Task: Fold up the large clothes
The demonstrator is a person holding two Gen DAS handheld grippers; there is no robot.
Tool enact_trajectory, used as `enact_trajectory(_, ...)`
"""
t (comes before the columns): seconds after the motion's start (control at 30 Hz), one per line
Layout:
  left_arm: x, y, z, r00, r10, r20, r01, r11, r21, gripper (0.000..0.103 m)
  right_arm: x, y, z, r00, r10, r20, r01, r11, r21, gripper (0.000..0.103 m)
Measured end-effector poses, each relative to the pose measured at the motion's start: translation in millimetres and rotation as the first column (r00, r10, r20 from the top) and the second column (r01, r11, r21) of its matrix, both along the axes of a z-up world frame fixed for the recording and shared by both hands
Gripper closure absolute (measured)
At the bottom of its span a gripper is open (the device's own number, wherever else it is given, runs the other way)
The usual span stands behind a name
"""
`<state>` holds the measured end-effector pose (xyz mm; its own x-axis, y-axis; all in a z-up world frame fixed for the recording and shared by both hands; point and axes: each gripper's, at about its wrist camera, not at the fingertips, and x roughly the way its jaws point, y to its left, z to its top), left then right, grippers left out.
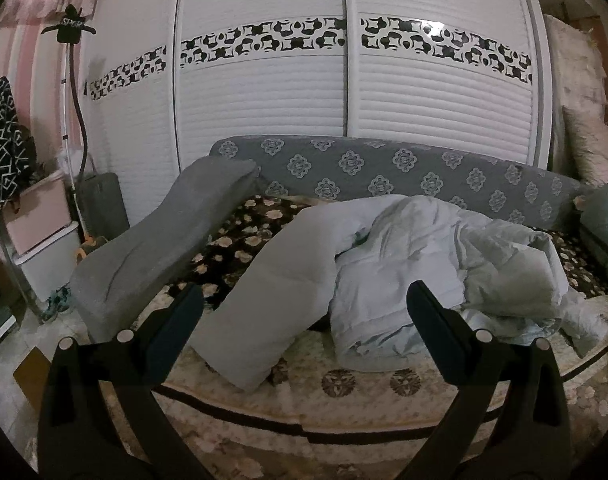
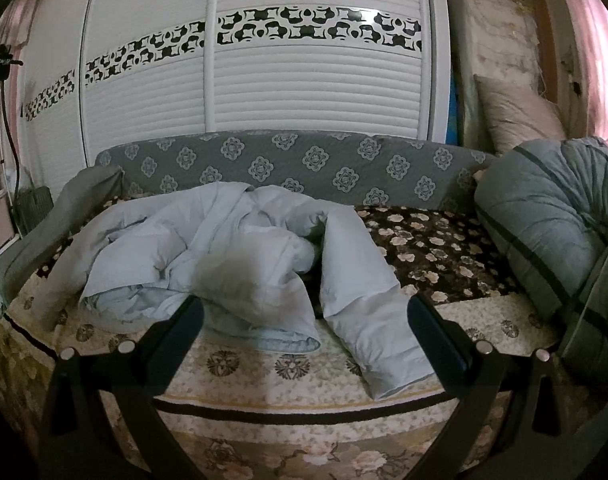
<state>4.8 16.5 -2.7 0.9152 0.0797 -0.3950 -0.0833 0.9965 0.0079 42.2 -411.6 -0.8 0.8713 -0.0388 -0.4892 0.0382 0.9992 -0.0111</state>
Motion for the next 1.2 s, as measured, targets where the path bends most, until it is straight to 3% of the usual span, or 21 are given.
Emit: enact_trajectory(1.2, -1.5, 1.8, 1.3, 1.0, 0.009, -0.004, -0.009, 1.0, -0.005, 0.003, -4.4, -4.4, 2.4, 1.0, -0.013, 0.023, 0.012, 1.0, 0.018, 0.002)
